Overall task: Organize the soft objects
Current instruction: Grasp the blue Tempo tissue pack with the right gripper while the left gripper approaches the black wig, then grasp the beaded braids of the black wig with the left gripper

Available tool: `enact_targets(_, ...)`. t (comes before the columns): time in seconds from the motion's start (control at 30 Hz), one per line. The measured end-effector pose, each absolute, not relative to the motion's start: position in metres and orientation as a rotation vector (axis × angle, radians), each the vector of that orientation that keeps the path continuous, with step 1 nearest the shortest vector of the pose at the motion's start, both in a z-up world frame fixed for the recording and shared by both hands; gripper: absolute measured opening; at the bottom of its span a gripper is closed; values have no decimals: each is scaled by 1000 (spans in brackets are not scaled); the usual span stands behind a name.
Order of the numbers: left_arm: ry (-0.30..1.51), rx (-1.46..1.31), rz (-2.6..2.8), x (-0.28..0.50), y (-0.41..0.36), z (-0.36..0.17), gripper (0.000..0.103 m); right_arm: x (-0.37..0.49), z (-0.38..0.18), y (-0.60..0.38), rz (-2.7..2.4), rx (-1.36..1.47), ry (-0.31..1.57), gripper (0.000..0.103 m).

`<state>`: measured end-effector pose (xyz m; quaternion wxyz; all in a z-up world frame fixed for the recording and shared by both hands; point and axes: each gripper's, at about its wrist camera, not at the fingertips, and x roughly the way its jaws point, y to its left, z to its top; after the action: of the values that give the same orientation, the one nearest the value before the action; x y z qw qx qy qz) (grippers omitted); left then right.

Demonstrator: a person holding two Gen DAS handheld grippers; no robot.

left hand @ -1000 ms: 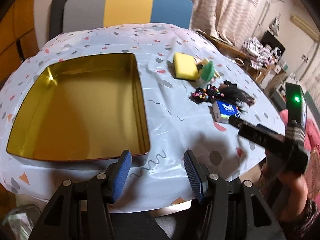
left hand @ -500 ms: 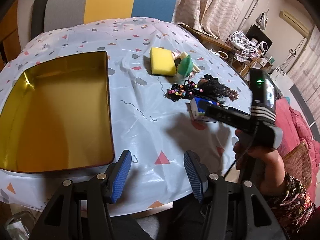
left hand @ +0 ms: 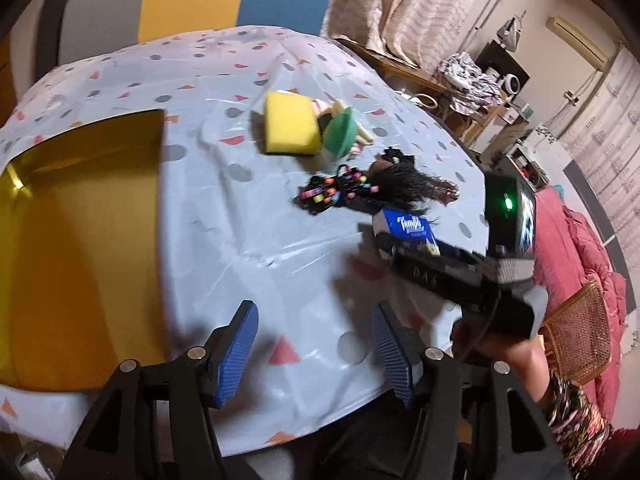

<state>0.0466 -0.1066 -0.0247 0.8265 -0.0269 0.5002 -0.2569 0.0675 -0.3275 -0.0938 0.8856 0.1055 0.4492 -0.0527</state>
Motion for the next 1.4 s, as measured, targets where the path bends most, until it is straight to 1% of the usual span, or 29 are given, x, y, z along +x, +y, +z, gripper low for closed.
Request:
enact_targets(0.03, 1062, -43, -559, 51, -114, -25, 67, 64, -94, -331, -117, 223, 937, 75)
enact_targets(0.2, 1075, -19, -613, 72, -144, -29, 72, 53, -98, -353, -178, 251, 952, 75)
enact_targets(0.3, 1049, 57, -617, 89, -170, -34, 74, 51, -100, -362, -193, 260, 954, 75)
enact_targets(0.57, 1095, 35, -624, 145, -206, -57, 74, 48, -102, -367, -181, 253, 952, 76)
enact_targets(0.83, 1045, 223, -664, 174, -241, -74, 74, 47, -102, -365, -173, 251, 955, 76)
enact_targets(0.97, 1089, 241, -693, 178, -246, -86, 73, 46, -102, -366, -167, 261, 957, 76)
enact_targets(1.03, 1109, 180, -733, 173, -240, -86, 64, 46, -102, -367, -166, 267, 959, 76)
enact_targets(1.07, 1117, 157, -754, 170, -240, -86, 63, 46, -102, -368, -166, 270, 961, 76)
enact_targets(1.2, 1107, 120, -776, 160, -235, -83, 63, 46, -102, -369, -170, 272, 964, 76)
enact_targets(1.23, 1093, 128, -761, 160, -236, -82, 65, 46, -102, -369, -171, 268, 964, 76)
enact_targets(1.4, 1084, 238, -748, 160, -257, -85, 66, 47, -102, -366, -174, 255, 964, 76)
